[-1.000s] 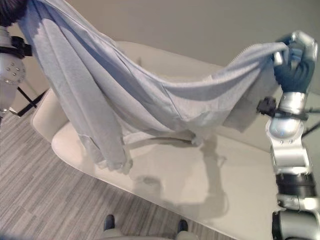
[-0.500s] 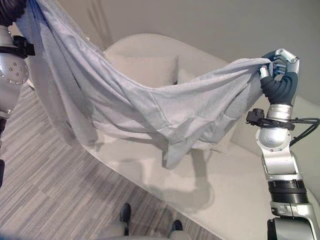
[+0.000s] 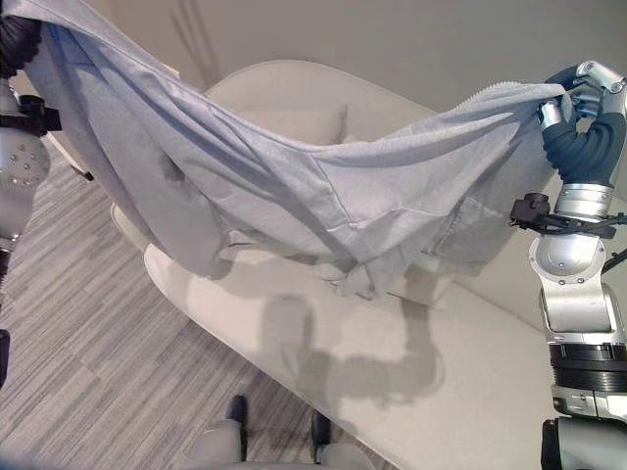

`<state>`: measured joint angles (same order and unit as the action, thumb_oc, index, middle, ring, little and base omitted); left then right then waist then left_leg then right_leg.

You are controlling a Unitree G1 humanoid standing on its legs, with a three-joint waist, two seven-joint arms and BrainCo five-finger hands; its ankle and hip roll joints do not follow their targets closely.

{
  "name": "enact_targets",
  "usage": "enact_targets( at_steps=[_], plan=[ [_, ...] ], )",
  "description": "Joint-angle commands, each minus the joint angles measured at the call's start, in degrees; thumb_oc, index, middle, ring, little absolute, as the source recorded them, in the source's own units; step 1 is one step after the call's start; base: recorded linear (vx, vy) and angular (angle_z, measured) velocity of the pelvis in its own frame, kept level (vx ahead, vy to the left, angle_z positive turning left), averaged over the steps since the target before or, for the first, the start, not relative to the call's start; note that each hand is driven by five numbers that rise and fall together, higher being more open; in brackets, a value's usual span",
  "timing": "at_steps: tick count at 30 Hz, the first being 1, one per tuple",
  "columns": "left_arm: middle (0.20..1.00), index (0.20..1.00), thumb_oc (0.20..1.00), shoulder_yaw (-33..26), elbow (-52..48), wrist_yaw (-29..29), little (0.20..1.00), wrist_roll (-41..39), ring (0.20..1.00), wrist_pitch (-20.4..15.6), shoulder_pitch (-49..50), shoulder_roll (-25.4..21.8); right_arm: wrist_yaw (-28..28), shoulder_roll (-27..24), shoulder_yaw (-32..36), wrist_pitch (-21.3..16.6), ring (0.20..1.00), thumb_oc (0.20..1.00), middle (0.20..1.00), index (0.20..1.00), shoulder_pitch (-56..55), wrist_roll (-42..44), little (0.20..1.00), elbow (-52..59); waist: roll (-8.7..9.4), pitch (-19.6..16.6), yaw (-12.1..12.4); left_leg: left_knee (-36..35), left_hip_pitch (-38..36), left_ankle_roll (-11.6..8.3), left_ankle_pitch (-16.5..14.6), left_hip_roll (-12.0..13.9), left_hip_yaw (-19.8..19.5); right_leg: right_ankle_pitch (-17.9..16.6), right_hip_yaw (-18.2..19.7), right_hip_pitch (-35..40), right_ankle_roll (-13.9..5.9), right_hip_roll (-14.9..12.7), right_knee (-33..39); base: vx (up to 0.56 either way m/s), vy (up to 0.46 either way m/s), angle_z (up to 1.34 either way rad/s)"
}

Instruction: Hang the clothes on the sofa on the clothes rack.

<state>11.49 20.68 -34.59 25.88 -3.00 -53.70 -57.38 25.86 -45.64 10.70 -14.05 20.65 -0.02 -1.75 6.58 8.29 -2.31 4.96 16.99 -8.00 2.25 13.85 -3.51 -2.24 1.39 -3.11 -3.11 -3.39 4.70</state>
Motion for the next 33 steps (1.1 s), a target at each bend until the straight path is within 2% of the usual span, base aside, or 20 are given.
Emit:
enact_targets(
  at_steps=[1, 2, 3, 4, 5, 6, 7, 9, 11, 14, 16, 17, 19, 21, 24, 26, 29, 30, 32, 33],
  plan=[
    [0.200, 0.200, 0.200, 0.2, 0.3, -4.4, 0.200, -1.1, 0.200, -0.6, -6.5, -1.7, 3.0, -5.0, 3.4, -2.4, 0.200, 0.200, 0.200, 0.200, 0.1, -1.0, 0.200, 2.0, -1.78, -4.7, 2.4, -4.4, -1.2, -2.31, 4.9, 0.3, -5.8, 3.9, 0.3, 0.6, -9.28, -6.3, -1.3, 0.10, 0.301, -0.17],
    [0.200, 0.200, 0.200, 0.3, 0.3, -4.5, 0.200, -1.1, 0.200, -0.6, -6.6, -1.7, 3.0, -5.0, 3.5, -2.4, 0.200, 0.200, 0.200, 0.200, -0.1, -1.0, 0.200, 2.1, -1.80, -4.7, 2.4, -4.4, -1.2, -2.38, 4.9, 0.4, -5.9, 3.8, 0.2, 0.7, -9.27, -6.2, -1.2, 0.14, 0.307, -0.31],
    [0.200, 0.200, 0.200, 0.7, -0.4, -4.6, 0.200, -0.7, 0.200, -0.6, -7.2, -1.9, 2.9, -5.0, 3.7, -2.5, 0.200, 0.200, 0.200, 0.200, -0.5, -1.3, 0.200, 2.2, -2.20, -4.8, 2.6, -3.9, -1.1, -2.69, 3.7, -0.1, -8.6, 3.5, 1.0, 1.2, -9.77, -7.6, -0.6, 0.24, 0.770, -0.66],
    [0.200, 0.200, 0.200, 0.1, -1.4, -4.1, 0.200, 0.3, 0.200, -0.1, -7.0, -1.3, 2.6, -3.3, 4.7, -1.8, 0.200, 0.200, 0.200, 0.200, -2.2, -2.0, 0.200, 1.8, -3.16, -4.9, 1.8, -3.1, -2.2, -2.96, -0.2, -2.2, -8.6, -0.5, 1.1, 0.5, -11.40, -12.1, 0.2, 0.28, 0.771, -0.74],
    [0.200, 0.200, 0.200, 0.1, -1.4, -4.1, 0.200, 0.4, 0.200, -0.1, -7.0, -1.3, 2.5, -3.2, 4.8, -1.8, 0.200, 0.200, 0.200, 0.200, -2.3, -2.0, 0.200, 1.9, -3.00, -5.2, 1.9, -3.0, -2.3, -2.83, -0.8, -2.2, -8.2, -0.2, 1.1, 0.6, -11.48, -12.3, 0.3, 0.18, 0.784, -0.74],
    [0.200, 0.200, 0.200, 0.9, -1.8, -4.0, 0.200, 0.3, 0.200, 0.0, -7.9, -1.4, 3.1, -2.3, 4.2, -1.5, 0.200, 0.200, 0.200, 0.200, -1.5, -2.5, 0.200, 1.9, -2.66, -4.9, 1.6, -2.5, -2.2, -2.34, -2.0, -3.1, -6.8, -3.3, 1.3, -1.4, -11.77, -13.6, 0.3, -0.12, 0.422, -0.34],
    [0.200, 0.200, 0.200, 1.5, -3.2, -4.4, 0.200, 0.6, 0.200, 0.6, -9.3, -2.2, 3.9, -0.8, 3.3, -1.1, 0.200, 0.200, 0.200, 0.200, 0.1, -2.8, 0.200, 2.0, -1.67, -4.0, 1.6, -1.8, -1.4, -1.38, -1.9, -4.1, -3.6, -10.2, 0.3, -5.2, -11.89, -14.4, 0.3, -0.13, 0.422, -0.18],
    [0.200, 0.200, 0.200, 1.2, -4.3, -4.4, 0.200, 1.0, 0.200, 1.0, -9.2, -3.0, 4.4, 0.2, 3.0, -1.1, 0.200, 0.200, 0.200, 0.200, 0.7, -3.0, 0.200, 1.6, -1.22, -4.5, 2.5, -2.7, -1.6, -0.85, -2.3, -3.9, -0.9, -11.1, -1.2, -6.4, -11.88, -14.1, 0.3, -0.08, 0.327, -0.55],
    [0.200, 0.200, 0.200, 0.7, -5.2, -4.0, 0.200, 1.9, 0.200, 0.9, -8.5, -3.6, 4.2, 0.6, 3.0, -1.3, 0.200, 0.200, 0.200, 0.200, 0.5, -2.7, 0.200, 1.4, -0.88, -5.3, 2.7, -5.6, -2.2, 0.29, -1.0, -5.5, 1.6, -9.8, -2.3, -5.4, -10.57, -12.2, 0.0, -0.03, 0.466, -0.68],
    [0.200, 0.200, 0.200, 0.6, -4.6, -3.1, 0.200, 1.9, 0.200, 0.7, -8.5, -4.0, 3.5, -0.7, 2.9, -1.5, 0.200, 0.200, 0.200, 0.200, 0.0, -2.4, 0.200, 1.6, -0.31, -6.7, 3.7, -9.6, -3.1, 1.69, 1.1, -8.6, 3.7, -4.1, -3.0, -1.7, -8.90, -7.4, -5.2, -0.03, 0.423, -0.11],
    [0.200, 0.200, 0.200, 0.3, -4.2, -2.1, 0.200, 1.7, 0.200, 0.6, -8.3, -3.3, 2.4, -0.9, 3.4, -1.6, 0.200, 0.200, 0.200, 0.200, -1.4, -2.7, 0.200, 2.1, 0.45, -8.2, 4.0, -10.0, -3.2, 2.30, 1.0, -11.3, 4.7, 1.1, -2.7, 1.4, -7.75, -3.1, -5.8, 0.02, 0.342, 0.02],
    [0.200, 0.200, 0.200, -0.1, -4.1, -1.6, 0.200, 1.6, 0.200, 0.6, -7.9, -2.5, 1.8, -1.1, 3.7, -1.7, 0.200, 0.200, 0.200, 0.200, -2.0, -2.9, 0.200, 2.4, 1.53, -8.7, 4.3, -10.0, -3.0, 2.70, 1.6, -13.3, 5.3, 2.7, -1.6, 3.2, -6.85, 0.0, -5.7, 0.07, 0.305, -0.07],
    [0.200, 0.200, 0.200, -1.3, -4.0, -0.4, 0.200, 1.6, 0.200, 0.8, -6.9, -1.2, 1.0, -0.8, 4.6, -1.7, 0.200, 0.200, 0.200, 0.200, -3.4, -2.8, 0.200, 2.5, 2.85, -9.3, 4.5, -9.9, -3.0, 3.21, 1.6, -15.9, 6.1, 5.4, 0.9, 4.9, -6.13, 3.8, -3.6, 0.08, 0.265, -0.06],
    [0.200, 0.200, 0.200, -2.2, -3.7, 0.3, 0.200, 1.9, 0.200, 0.8, -6.0, -0.3, 0.8, -0.5, 5.0, -1.8, 0.200, 0.200, 0.200, 0.200, -4.5, -2.6, 0.200, 2.7, 3.05, -8.9, 4.8, -10.0, -5.1, 4.10, 0.9, -17.6, 6.4, 6.0, 1.8, 3.1, -4.24, 5.3, -3.2, 0.07, 0.138, 0.04],
    [0.200, 0.200, 0.200, -5.4, -4.9, 1.1, 0.200, 1.9, 0.200, 0.1, -0.9, 2.2, -0.1, -0.8, 5.6, -1.4, 0.200, 0.200, 0.200, 0.200, -5.5, -3.1, 0.200, 3.0, 1.48, -6.3, 3.4, -7.9, -8.1, 4.17, -0.5, -18.3, 5.0, 4.5, 1.8, 0.5, -4.00, 6.4, -4.7, 0.09, 0.158, 0.08],
    [0.200, 0.200, 0.200, -6.1, -5.2, 0.6, 0.200, 1.6, 0.200, -0.4, 0.0, 3.0, -0.2, -2.1, 6.0, -1.3, 0.200, 0.200, 0.200, 0.200, -5.7, -2.8, 0.200, 2.8, 0.69, -4.4, 2.5, -2.7, -7.0, 3.43, -2.0, -18.1, 4.6, 4.6, 0.8, 0.6, -3.94, 4.9, -4.9, 0.02, 0.227, 0.23],
    [0.200, 0.200, 0.200, -6.7, -5.2, 0.0, 0.200, 1.2, 0.200, -0.6, 0.4, 2.3, -0.3, -2.4, 6.2, -1.1, 0.200, 0.200, 0.200, 0.200, -6.6, -3.1, 0.200, 2.8, 0.45, -3.9, 2.2, -1.8, -4.7, 3.56, -2.7, -13.9, 4.6, 5.3, -0.4, 1.1, -5.36, 1.7, -5.0, 0.06, 0.231, 0.54],
    [0.200, 0.200, 0.200, -6.6, -5.2, 0.0, 0.200, 1.1, 0.200, -0.6, 0.4, 2.2, -0.3, -2.3, 6.3, -1.1, 0.200, 0.200, 0.200, 0.200, -6.7, -3.1, 0.200, 3.0, 0.52, -4.0, 2.2, -1.9, -4.6, 3.49, -2.7, -13.9, 4.6, 5.4, -0.5, 0.9, -5.41, 1.7, -5.0, 0.16, 0.242, 0.23],
    [0.200, 0.200, 0.200, -4.2, -2.6, -1.3, 0.200, -0.1, 0.200, -0.9, -2.8, -0.1, 1.0, -1.5, 7.3, -1.8, 0.200, 0.200, 0.200, 0.200, -8.8, -2.8, 0.200, 3.3, 1.47, -4.7, 1.8, -5.8, 0.6, 0.36, 3.5, -4.6, 2.6, 7.2, -0.7, 1.8, -7.11, -2.9, -3.4, 0.30, 0.404, 0.13],
    [0.200, 0.200, 0.200, -3.4, -2.3, -1.8, 0.200, -0.4, 0.200, -1.0, -3.6, -0.3, 1.5, -1.5, 7.2, -1.9, 0.200, 0.200, 0.200, 0.200, -9.1, -2.8, 0.200, 3.2, 1.52, -4.6, 1.6, -6.7, 2.3, -0.28, 4.4, -2.6, 2.2, 7.7, -0.4, 2.7, -7.78, -4.1, -2.9, 0.24, 0.316, 0.23]
  ],
)
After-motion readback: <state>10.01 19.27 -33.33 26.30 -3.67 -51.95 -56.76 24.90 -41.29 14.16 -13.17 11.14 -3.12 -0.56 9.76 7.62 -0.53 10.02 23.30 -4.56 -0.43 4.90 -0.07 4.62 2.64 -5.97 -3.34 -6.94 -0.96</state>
